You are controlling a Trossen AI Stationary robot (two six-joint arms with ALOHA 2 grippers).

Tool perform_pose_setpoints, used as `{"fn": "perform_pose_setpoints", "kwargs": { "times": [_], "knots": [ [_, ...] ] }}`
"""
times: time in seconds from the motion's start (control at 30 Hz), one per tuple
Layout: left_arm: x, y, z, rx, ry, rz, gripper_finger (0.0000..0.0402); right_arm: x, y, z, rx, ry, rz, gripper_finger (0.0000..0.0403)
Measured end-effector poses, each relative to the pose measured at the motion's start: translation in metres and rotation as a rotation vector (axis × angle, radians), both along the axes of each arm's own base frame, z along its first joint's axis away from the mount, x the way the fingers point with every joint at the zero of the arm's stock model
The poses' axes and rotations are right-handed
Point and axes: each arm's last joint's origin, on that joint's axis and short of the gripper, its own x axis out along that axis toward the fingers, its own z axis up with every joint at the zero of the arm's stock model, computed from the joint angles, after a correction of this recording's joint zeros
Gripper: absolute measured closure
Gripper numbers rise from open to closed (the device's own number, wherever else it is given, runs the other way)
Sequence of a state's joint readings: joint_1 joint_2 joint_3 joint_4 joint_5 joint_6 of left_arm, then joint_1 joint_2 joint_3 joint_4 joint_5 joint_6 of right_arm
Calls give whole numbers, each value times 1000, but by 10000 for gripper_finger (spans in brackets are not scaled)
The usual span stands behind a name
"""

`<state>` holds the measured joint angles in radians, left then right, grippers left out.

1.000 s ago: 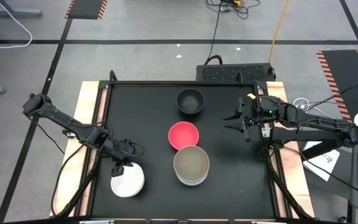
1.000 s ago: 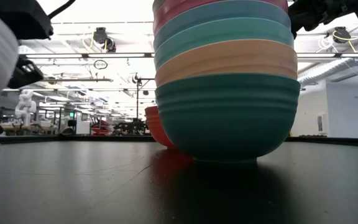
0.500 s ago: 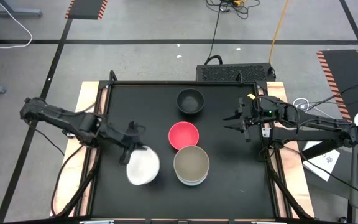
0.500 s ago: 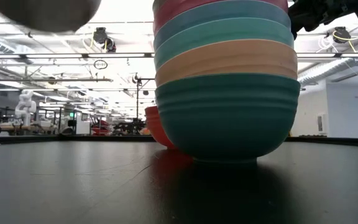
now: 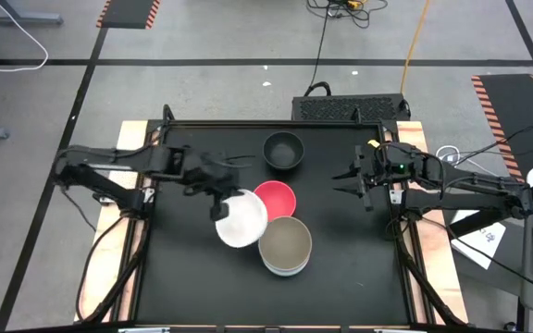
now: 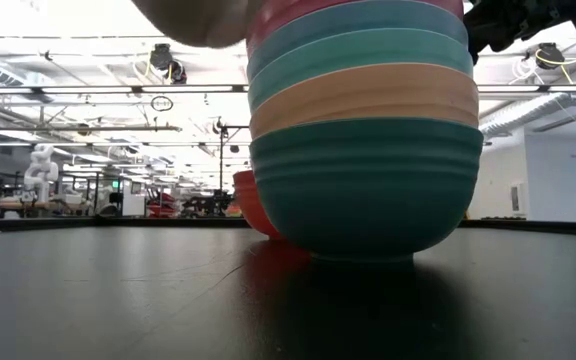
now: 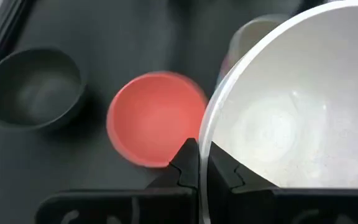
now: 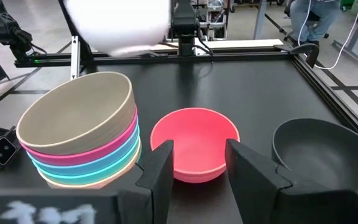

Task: Nest bowls inside each other
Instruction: Stack the white bowl on top of the gray bowl

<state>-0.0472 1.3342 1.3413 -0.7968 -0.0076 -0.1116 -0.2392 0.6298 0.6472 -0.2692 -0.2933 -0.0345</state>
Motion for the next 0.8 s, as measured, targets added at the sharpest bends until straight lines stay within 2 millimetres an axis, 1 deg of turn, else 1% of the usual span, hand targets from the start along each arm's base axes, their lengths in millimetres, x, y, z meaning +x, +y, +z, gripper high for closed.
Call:
{"fn": "perform_pose_setpoints", "kwargs": {
  "times": [0.1,0.23,0.3,0.43,0.53,0.67,0.8],
  "knots": [
    [14,3,15,60,104,22,398,0,0,-1,9,8,-2,266],
    [29,2,43,81,120,-2,398,0,0,-3,14,27,-2,266],
    [34,2,54,80,120,-7,398,0,0,-4,17,38,-2,266],
    [36,2,73,47,144,-48,398,0,0,-5,21,54,-2,266],
    [39,2,77,28,186,-51,398,0,0,-6,24,61,-2,266],
    [51,0,70,-1,216,-53,398,0,0,-6,36,61,-7,266],
    [66,-1,58,-17,240,-71,398,0,0,-6,36,60,-8,266]
  ]
}}
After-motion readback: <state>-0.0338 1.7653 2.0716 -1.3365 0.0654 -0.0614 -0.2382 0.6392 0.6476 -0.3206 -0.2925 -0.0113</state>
